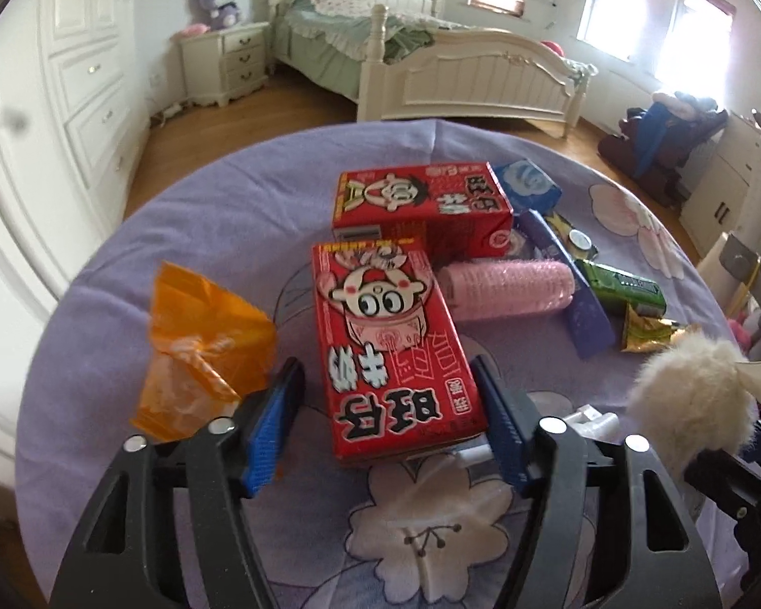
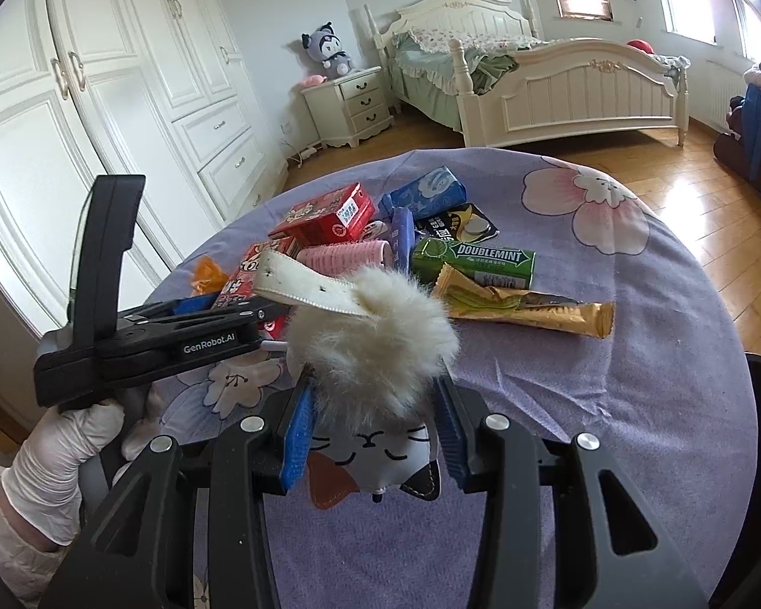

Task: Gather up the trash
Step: 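Grasp the fluffy white toy with the right tool while the left grasps the red milk box, then carry toy and red box over the black bin and release both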

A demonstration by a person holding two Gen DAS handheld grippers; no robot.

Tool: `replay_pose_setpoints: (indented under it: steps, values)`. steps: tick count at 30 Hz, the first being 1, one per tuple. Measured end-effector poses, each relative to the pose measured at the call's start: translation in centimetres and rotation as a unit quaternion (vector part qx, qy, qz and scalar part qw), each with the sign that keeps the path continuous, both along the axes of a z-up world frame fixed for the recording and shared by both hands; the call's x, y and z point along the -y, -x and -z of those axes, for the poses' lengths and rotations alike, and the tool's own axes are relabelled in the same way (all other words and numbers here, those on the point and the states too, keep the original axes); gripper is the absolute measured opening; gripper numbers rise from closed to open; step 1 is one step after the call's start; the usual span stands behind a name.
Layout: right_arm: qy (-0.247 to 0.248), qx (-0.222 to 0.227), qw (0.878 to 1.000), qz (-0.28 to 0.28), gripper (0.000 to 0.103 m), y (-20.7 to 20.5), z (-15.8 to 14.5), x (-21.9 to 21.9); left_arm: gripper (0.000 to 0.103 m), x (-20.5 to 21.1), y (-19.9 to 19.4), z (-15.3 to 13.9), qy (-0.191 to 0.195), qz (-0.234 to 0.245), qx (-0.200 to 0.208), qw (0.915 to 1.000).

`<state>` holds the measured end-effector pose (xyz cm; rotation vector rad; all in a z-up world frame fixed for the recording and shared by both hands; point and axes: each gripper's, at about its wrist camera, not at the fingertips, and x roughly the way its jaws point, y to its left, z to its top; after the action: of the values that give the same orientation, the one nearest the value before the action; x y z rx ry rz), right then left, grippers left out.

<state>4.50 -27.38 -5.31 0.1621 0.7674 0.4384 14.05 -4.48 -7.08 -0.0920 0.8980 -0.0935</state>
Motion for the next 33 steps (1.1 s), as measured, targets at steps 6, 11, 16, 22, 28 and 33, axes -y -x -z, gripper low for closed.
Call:
replay_pose_setpoints:
  steps: [6, 11, 16, 22, 28, 33]
  values:
    - [-0.006, -0.004, 1.000, 0.000, 0.041, -0.2, 0.1, 0.2, 0.052, -1.8, 0.2, 0.0, 0.041, 0.000, 0.012, 0.9991]
    - [-0.018, 0.013, 1.000, -0.002, 0.038, 0.4, -0.2, 0.6, 0.052, -1.4, 2.2, -2.0, 0.060, 0.022, 0.055, 0.9964]
    - [-0.036, 0.053, 0.998, 0.024, 0.037, 1.9, -1.6, 2.6, 0.052, 0.9, 3.7, -5.2, 0.067, 0.050, 0.086, 0.9928]
    - [-0.046, 0.091, 0.991, 0.092, 0.037, 3.8, -3.5, 8.0, 0.052, 5.6, 5.3, -8.1, 0.068, 0.100, 0.119, 0.9854]
    - [-0.038, 0.118, 0.979, 0.164, 0.037, 6.7, -3.7, 13.3, 0.052, 11.6, 6.7, -8.0, 0.074, 0.163, 0.117, 0.9769]
    - [-0.026, 0.118, 0.968, 0.220, 0.037, 8.6, -2.3, 17.1, 0.052, 16.9, 7.8, -7.3, 0.075, 0.222, 0.112, 0.9657]
